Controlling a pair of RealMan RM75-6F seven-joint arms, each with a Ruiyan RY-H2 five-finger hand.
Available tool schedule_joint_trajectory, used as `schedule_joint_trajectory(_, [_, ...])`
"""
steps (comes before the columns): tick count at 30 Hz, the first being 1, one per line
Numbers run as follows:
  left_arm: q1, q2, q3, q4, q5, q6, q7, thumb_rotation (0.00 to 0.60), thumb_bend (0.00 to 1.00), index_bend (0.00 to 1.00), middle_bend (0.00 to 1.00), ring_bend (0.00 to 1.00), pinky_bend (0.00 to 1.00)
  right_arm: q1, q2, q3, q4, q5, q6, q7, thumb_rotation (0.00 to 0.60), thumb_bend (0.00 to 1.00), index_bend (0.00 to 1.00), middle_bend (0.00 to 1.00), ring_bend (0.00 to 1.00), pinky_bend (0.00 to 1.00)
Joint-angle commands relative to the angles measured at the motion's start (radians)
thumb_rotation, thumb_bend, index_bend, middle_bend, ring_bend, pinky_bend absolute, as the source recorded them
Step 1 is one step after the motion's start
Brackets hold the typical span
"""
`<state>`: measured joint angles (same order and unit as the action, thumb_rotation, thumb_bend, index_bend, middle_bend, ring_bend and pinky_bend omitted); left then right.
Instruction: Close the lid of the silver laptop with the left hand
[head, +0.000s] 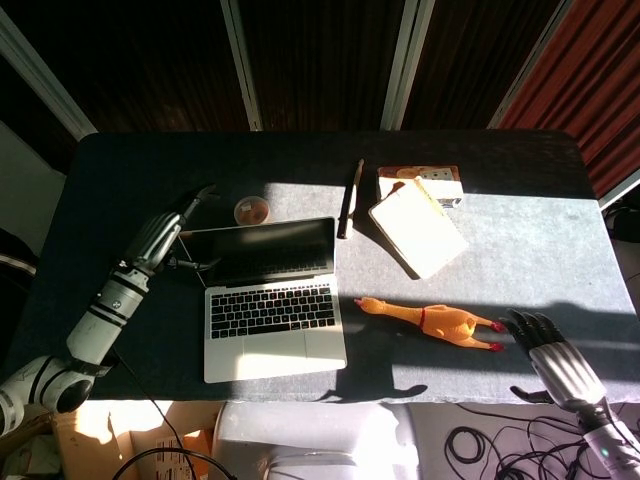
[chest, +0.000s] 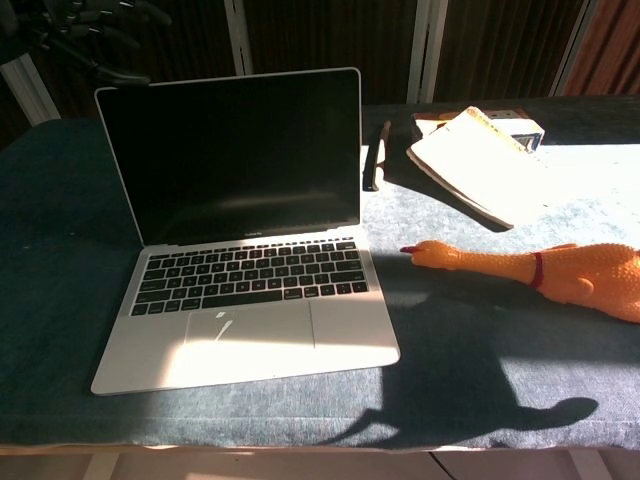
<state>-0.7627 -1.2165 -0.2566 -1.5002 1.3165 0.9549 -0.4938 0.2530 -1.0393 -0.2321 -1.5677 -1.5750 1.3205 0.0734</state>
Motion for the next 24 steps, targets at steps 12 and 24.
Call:
schedule_joint_trajectory(12, [-0.055, -0.111, 0.006, 0.106, -0.062, -0.083, 0.083, 0.600, 0.21, 0.16, 0.32, 0.19, 0.23, -0.020, 0.046, 0.016, 0.030, -0.017, -0.054, 0.131, 0.600, 0.09, 0.00, 0.00, 0.00, 0.00])
schedule_joint_trajectory(24, [-0.007, -0.020, 0.029, -0.069, -0.044, -0.028, 0.208, 0.600, 0.25, 0.16, 0.51, 0.39, 0.33, -0.044, 0.036, 0.044, 0.051, -0.024, -0.050, 0.142, 0.600, 0.09, 0.00, 0.00, 0.00, 0.00])
